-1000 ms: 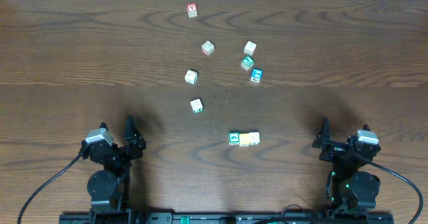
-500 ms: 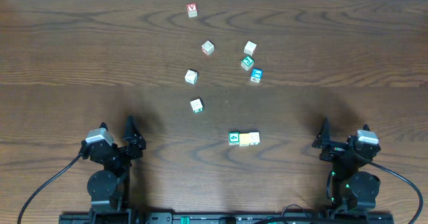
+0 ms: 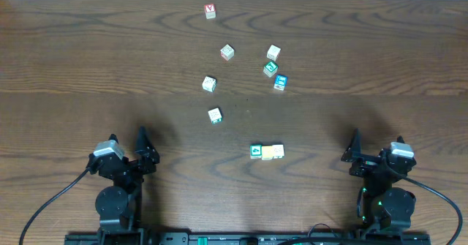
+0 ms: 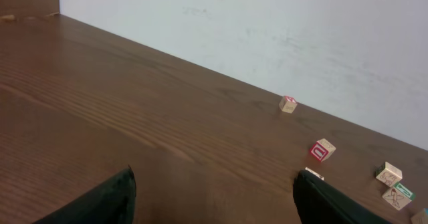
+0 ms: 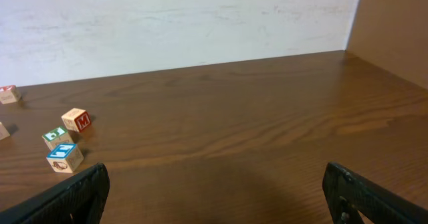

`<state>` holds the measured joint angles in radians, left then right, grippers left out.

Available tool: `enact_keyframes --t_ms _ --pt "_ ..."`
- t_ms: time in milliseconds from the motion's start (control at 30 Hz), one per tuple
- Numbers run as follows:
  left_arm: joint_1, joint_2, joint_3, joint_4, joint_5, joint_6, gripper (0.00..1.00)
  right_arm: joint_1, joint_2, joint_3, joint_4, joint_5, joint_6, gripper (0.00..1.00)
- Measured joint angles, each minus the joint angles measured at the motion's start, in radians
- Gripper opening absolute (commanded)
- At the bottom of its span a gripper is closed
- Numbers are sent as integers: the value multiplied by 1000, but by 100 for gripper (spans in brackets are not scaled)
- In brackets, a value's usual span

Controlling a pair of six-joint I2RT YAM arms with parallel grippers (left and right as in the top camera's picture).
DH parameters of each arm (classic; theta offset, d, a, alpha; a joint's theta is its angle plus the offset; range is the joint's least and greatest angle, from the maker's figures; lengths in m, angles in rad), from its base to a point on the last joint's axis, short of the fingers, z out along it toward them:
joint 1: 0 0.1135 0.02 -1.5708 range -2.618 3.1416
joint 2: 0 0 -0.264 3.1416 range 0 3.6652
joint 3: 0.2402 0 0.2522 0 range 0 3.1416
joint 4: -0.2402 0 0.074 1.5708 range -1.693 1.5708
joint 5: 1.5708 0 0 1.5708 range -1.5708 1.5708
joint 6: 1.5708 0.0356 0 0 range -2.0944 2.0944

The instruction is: Lift 3 blocks

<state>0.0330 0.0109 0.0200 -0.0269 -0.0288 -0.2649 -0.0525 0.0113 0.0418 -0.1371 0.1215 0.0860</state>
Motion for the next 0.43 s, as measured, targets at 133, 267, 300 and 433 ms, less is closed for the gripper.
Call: enact_keyframes --t_ms 133,267,300,433 --pt "0 0 0 0 0 0 76 8 0 0 0 2 0 99" --pt "0 0 0 0 0 0 76 9 0 0 0 2 0 99" --pt "0 0 0 0 0 0 76 9 0 0 0 2 0 99" --pt "0 0 0 0 0 0 76 9 0 0 0 2 0 99"
